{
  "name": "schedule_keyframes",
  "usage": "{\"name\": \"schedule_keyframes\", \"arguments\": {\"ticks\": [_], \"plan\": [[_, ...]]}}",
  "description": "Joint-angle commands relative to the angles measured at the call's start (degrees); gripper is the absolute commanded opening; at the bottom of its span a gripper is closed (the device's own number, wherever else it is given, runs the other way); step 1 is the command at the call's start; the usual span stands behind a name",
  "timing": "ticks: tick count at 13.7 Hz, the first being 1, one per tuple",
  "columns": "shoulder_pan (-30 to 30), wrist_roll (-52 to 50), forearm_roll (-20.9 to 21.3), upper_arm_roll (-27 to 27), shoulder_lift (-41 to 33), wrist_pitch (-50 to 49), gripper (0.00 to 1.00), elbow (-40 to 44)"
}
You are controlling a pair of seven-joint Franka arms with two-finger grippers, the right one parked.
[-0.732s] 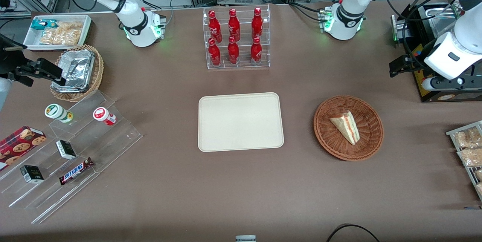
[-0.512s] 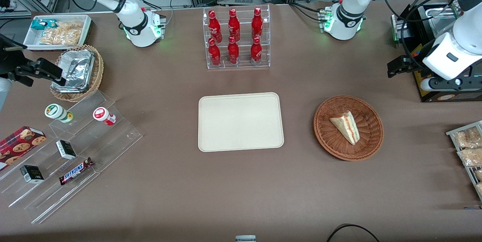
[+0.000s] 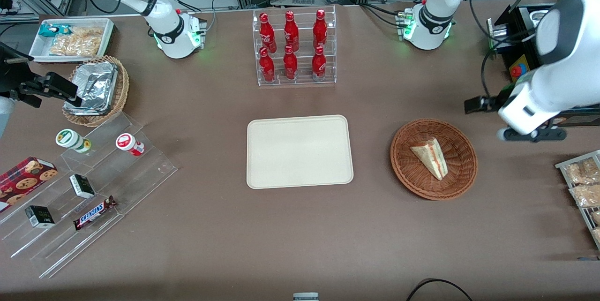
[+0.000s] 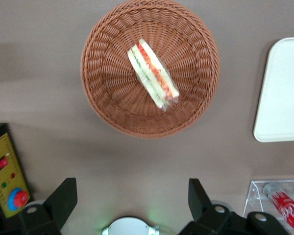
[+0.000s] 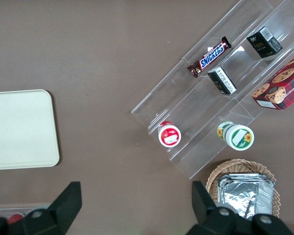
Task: Place sandwich from basket to tray
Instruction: 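Move the left gripper over the sandwich in the wicker basket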
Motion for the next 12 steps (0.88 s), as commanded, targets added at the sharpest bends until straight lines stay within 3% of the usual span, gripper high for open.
{"name": "schedule_keyframes", "arguments": {"ticks": [1, 6, 12], "plan": [[-0.4, 0.1, 0.0, -0.2, -0.7, 6.9, 1.0, -6.3], [-1.9, -5.1, 1.5, -0.2, -0.4, 21.5, 1.0, -16.7], [-4.1, -18.1, 1.5, -0.3, 0.6, 31.0, 1.0, -21.7]]}}
